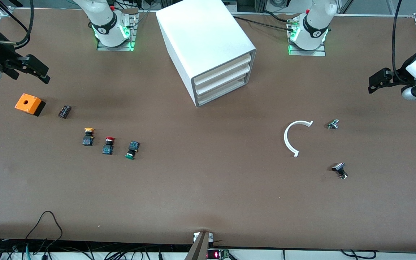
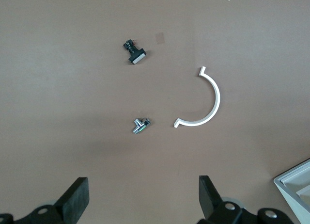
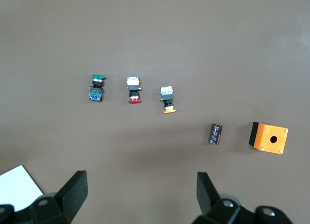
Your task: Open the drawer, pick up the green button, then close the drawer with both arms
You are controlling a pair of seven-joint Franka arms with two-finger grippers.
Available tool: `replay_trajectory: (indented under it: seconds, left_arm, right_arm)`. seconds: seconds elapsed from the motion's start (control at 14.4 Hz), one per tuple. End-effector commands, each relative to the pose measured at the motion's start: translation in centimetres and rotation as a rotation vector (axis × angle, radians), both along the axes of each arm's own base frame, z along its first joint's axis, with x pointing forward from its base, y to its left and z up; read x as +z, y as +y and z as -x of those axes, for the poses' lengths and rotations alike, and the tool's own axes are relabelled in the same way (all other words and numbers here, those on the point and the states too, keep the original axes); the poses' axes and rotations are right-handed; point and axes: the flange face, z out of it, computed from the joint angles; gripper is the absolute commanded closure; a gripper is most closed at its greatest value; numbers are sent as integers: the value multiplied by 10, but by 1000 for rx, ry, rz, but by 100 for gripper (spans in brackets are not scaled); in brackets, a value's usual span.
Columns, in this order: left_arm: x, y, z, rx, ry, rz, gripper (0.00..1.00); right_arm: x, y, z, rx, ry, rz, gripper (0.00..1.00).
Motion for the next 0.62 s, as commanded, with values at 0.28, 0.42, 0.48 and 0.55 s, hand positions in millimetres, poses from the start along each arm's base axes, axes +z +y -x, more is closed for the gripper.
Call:
replay_trajectory:
  seconds: [0.28,0.42,0.48,0.55]
  left_arm:
    - [6,-10,4,-14,4,-2,0]
    - [8,-13,4,-24,1,-9,0]
    - [14,-11,5,-23,5,-20,0]
    - [16,-10,7,-21,11,-20,0]
  right_arm:
    - [10,-3,0,38,-16,-14,0]
    - [9,-3,0,56,-14,-15,0]
    - [9,-4,0,56,-14,-16,0]
    - [9,-4,0,59,-12,-16,0]
